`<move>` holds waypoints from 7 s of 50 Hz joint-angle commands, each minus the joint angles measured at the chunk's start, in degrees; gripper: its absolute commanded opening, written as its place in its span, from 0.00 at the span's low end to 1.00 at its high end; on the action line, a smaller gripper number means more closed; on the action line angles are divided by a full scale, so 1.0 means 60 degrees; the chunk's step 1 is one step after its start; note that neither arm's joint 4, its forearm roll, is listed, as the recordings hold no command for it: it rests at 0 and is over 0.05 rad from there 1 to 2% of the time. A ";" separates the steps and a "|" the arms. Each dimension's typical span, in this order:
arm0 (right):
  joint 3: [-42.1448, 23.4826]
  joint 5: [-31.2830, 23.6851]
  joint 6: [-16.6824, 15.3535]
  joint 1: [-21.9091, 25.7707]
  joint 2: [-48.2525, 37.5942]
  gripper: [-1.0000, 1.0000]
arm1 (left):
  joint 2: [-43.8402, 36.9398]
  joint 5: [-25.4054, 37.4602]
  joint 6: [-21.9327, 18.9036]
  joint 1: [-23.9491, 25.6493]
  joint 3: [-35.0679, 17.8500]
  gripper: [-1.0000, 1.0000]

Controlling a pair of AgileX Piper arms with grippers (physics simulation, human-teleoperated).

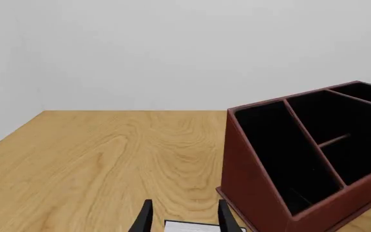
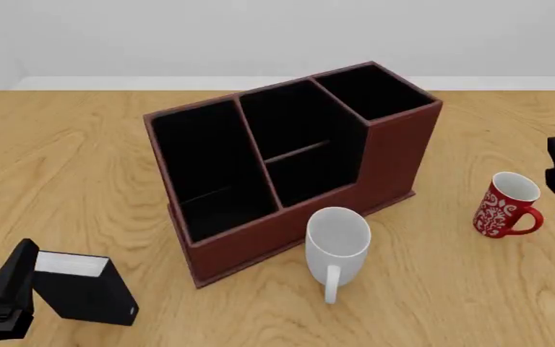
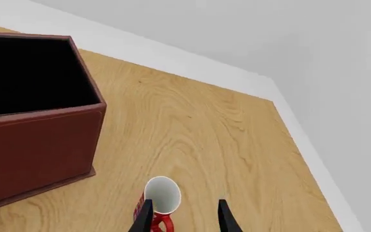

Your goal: Pick up the red mug and place it to the right of the caddy.

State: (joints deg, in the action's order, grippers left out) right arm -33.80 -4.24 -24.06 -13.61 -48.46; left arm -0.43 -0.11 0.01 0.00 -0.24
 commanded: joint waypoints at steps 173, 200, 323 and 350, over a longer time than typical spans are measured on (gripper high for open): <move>0.1465 0.4326 -0.2501 -0.0937 -0.5980 0.00 | 0.0000 0.0000 0.0000 0.0000 0.0000 1.00; 0.0440 0.2579 -0.1260 -0.0899 -0.4137 0.00 | -0.0001 0.0000 -0.0002 -0.0001 0.0000 1.00; -0.4225 0.3069 -0.1999 0.0632 -1.0353 0.00 | -0.0001 0.0000 -0.0003 -0.0001 0.0000 1.00; -0.4338 0.2827 -0.1830 0.0621 -1.0388 1.00 | -0.0002 0.0000 0.0001 0.0003 0.0000 1.00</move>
State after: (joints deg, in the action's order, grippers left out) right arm -59.19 13.80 -37.11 -9.85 -110.41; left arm -0.44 -0.11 0.01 0.01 -0.24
